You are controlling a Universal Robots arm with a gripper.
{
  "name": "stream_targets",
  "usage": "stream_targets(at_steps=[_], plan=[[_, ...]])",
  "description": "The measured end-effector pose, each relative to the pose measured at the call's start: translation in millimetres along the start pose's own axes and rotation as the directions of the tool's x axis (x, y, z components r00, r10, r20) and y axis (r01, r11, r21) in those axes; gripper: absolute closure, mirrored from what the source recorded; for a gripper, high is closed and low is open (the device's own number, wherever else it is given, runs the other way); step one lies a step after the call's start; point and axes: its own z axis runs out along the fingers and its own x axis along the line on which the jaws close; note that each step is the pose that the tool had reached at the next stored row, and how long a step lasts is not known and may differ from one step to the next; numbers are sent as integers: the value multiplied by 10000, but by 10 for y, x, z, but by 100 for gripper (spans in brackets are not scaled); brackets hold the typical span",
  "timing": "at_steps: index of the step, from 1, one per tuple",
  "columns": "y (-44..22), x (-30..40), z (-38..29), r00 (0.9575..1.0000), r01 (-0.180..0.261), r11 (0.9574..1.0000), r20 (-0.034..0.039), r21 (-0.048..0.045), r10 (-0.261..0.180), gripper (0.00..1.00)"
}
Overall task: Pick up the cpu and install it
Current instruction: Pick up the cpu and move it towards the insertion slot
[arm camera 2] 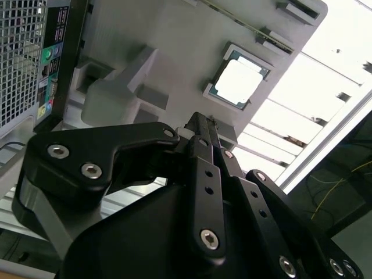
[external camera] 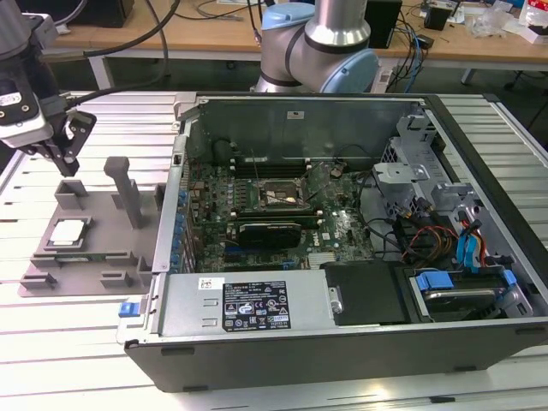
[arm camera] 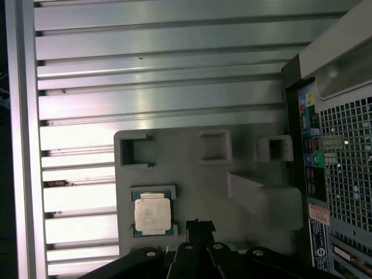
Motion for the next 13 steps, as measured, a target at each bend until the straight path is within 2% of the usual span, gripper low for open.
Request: stream_targets(at_steps=[13], plan=[[-8, 72, 62, 10000, 0, 10000, 0, 0, 0, 89]])
